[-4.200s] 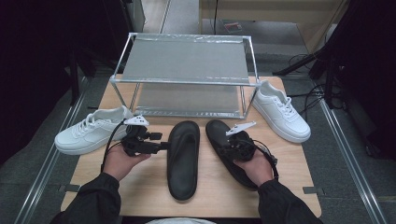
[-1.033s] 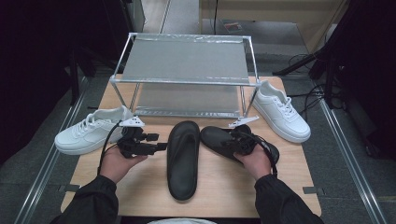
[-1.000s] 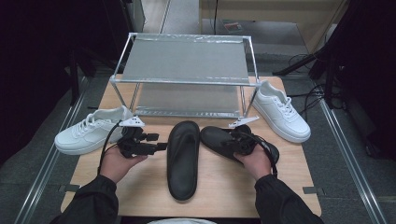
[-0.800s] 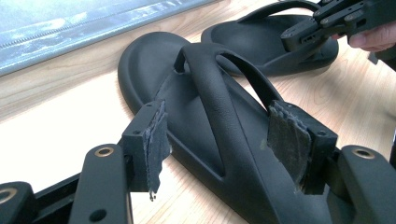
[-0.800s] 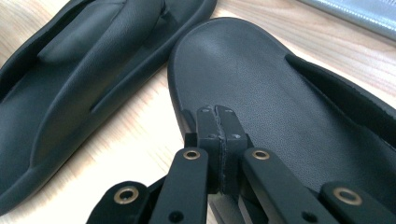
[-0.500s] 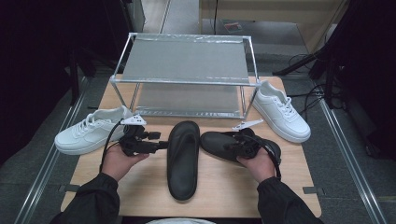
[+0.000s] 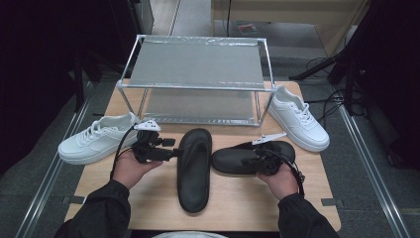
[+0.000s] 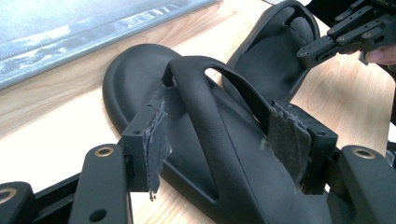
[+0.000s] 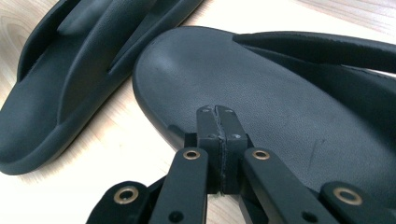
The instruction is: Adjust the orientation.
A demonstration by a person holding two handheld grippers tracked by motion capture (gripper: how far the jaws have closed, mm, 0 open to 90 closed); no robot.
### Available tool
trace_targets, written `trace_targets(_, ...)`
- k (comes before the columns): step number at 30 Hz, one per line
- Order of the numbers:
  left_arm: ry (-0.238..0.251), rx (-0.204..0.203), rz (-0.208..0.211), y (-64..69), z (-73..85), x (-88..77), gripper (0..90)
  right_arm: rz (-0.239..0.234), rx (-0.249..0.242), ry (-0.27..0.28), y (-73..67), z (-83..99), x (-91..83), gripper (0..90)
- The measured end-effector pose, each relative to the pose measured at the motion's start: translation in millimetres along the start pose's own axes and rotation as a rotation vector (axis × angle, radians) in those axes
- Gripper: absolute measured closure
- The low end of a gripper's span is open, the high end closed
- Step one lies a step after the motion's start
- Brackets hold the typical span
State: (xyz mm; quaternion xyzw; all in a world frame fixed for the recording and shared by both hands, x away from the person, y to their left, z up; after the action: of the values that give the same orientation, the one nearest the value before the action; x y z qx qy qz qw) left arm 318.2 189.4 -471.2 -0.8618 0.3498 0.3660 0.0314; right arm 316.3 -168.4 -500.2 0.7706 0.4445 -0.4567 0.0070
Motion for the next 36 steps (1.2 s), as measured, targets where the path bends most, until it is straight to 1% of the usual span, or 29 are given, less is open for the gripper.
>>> trace_targets(4, -0.004, 0.003, 0.012, 1.3, -3.2, 3.5, 38.1, 0.0, 0.0, -0.001, -1.3, 3.6, -2.1, 90.0)
trace_targets(9, -0.003, 0.01, 0.013, 1.7, -5.5, 5.4, 38.2, 0.0, 0.008, -0.005, -2.2, 7.8, -5.1, 90.0)
trace_targets(10, -0.003, 0.007, 0.02, 2.1, -6.1, 6.0, 38.1, 0.003, 0.006, -0.008, -2.4, 9.1, -6.0, 90.0)
trace_targets(13, -0.007, 0.014, 0.023, 3.4, -7.8, 7.8, 38.2, 0.003, 0.006, -0.011, -3.6, 13.4, -9.1, 90.0)
trace_targets(14, -0.005, 0.014, 0.026, 3.8, -8.1, 8.4, 38.2, 0.003, 0.013, -0.015, -4.2, 14.6, -10.2, 90.0)
trace_targets(18, -0.023, 0.028, 0.026, 3.9, -7.2, 9.0, 38.2, 0.0, 0.018, -0.018, -4.3, 20.7, -15.0, 90.0)
trace_targets(20, -0.019, 0.025, 0.027, 2.1, -7.1, 7.5, 38.2, 0.002, 0.027, -0.021, -4.2, 24.5, -18.6, 90.0)
trace_targets(21, -0.013, 0.015, 0.025, 1.8, -7.1, 7.3, 38.2, 0.002, 0.027, -0.021, -4.2, 24.5, -18.6, 90.0)
trace_targets(24, -0.012, 0.013, 0.025, 0.3, -7.3, 6.8, 38.2, 0.003, 0.031, -0.021, -3.4, 27.2, -21.2, 90.0)
trace_targets(26, -0.014, 0.012, 0.029, 0.2, -7.4, 7.3, 38.2, 0.005, 0.044, -0.023, -2.0, 29.5, -24.7, 90.0)
trace_targets(31, -0.018, 0.02, 0.025, 0.3, -7.2, 8.2, 38.2, 0.002, 0.046, -0.02, 0.3, 30.8, -27.0, 90.0)
trace_targets(33, -0.016, 0.01, 0.025, 0.0, -7.1, 8.1, 38.3, 0.005, 0.038, -0.01, 0.1, 30.2, -27.7, 90.0)
trace_targets(35, -0.015, 0.015, 0.022, -0.4, -7.1, 7.4, 39.0, 0.015, 0.048, 0.007, -1.0, 28.5, -32.7, 90.0)
trace_targets(36, -0.012, 0.018, 0.021, -0.3, -7.1, 7.2, 39.7, 0.025, 0.043, 0.042, -2.0, 26.9, -39.3, 90.0)
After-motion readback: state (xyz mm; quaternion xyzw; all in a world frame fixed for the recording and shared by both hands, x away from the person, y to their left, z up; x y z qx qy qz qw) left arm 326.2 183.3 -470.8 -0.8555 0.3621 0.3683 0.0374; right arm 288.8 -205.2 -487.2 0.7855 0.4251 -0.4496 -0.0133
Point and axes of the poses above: each handheld gripper's, and its own axes: x roughly forward along the jaws, z roughly out of its underside, y roughly to its right, the point moved 1 cm from there along x, roughly forward along the jaws, and after that the axes turned 10 degrees about -z, right-handed, at the moved point
